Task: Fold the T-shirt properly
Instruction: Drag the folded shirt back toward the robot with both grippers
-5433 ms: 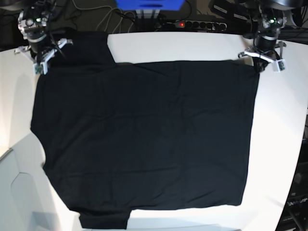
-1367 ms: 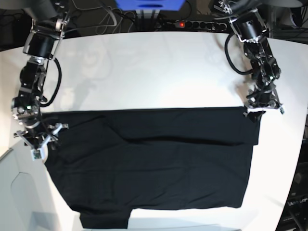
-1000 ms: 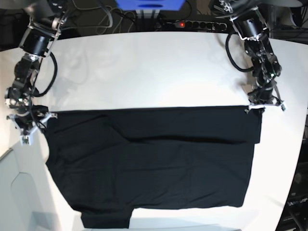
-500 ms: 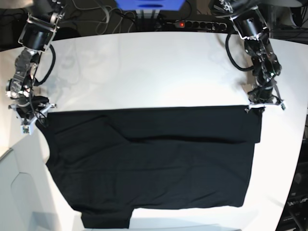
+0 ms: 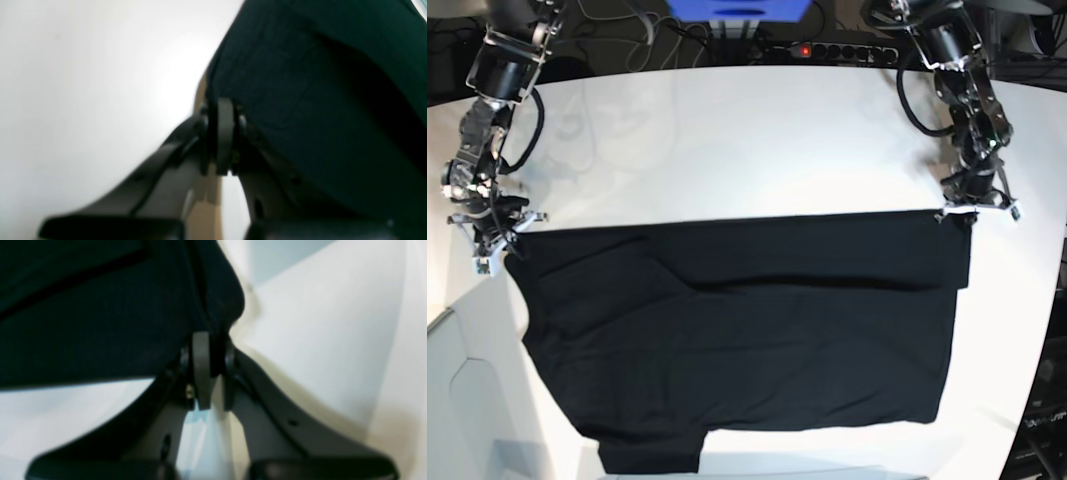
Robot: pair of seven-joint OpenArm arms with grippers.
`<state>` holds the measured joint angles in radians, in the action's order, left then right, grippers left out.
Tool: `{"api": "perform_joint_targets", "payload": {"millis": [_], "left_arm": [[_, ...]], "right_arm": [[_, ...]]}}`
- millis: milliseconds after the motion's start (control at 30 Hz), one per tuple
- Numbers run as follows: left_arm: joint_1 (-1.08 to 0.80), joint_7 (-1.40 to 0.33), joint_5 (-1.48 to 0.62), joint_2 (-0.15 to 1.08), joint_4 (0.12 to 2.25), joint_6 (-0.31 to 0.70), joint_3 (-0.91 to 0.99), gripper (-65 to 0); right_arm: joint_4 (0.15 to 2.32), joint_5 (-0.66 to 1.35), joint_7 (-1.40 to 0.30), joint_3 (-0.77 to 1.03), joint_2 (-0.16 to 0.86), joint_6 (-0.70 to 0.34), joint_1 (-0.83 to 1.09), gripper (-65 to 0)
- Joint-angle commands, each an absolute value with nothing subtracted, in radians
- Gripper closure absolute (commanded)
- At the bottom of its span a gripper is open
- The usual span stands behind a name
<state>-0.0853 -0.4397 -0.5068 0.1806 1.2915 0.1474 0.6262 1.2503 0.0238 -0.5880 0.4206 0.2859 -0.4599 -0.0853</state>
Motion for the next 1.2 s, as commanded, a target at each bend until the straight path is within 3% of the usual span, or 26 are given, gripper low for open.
{"api": "perform_joint_targets", "payload": {"millis": [0, 233, 433, 567, 800, 1167], "left_arm": [[-0.087, -0.415, -0.513, 0.199, 1.339, 0.147, 0.63, 0.0], [-0.157, -0.415, -0.513, 0.2, 1.483, 0.147, 0.631, 0.0], [-0.14, -0.417, -0.513, 0.206, 1.56, 0.147, 0.631, 0.0], [-0.05, -0.421, -0.509, 0.245, 1.558, 0.139, 0.624, 0.0], [0.107, -0.644, -0.504, 0.277, 1.512, 0.137, 0.631, 0.0], [-0.004, -0.659, -0.512, 0.277, 1.509, 0.143, 0.631, 0.0]], "right_arm": [[1.29, 0.007, -0.616, 0.426, 0.309, -0.467, -0.07, 0.0], [1.573, 0.007, -0.618, 0.426, 0.311, -0.467, 0.031, 0.0], [1.679, 0.005, -0.619, 0.424, 0.318, -0.467, 0.004, 0.0], [1.67, 0.001, -0.713, 0.42, 0.331, -0.467, -0.13, 0.0], [1.589, 0.001, -0.872, 0.404, 0.354, -0.467, -0.315, 0.0], [1.596, 0.004, -0.826, 0.401, 0.354, -0.467, -0.114, 0.0]]}}
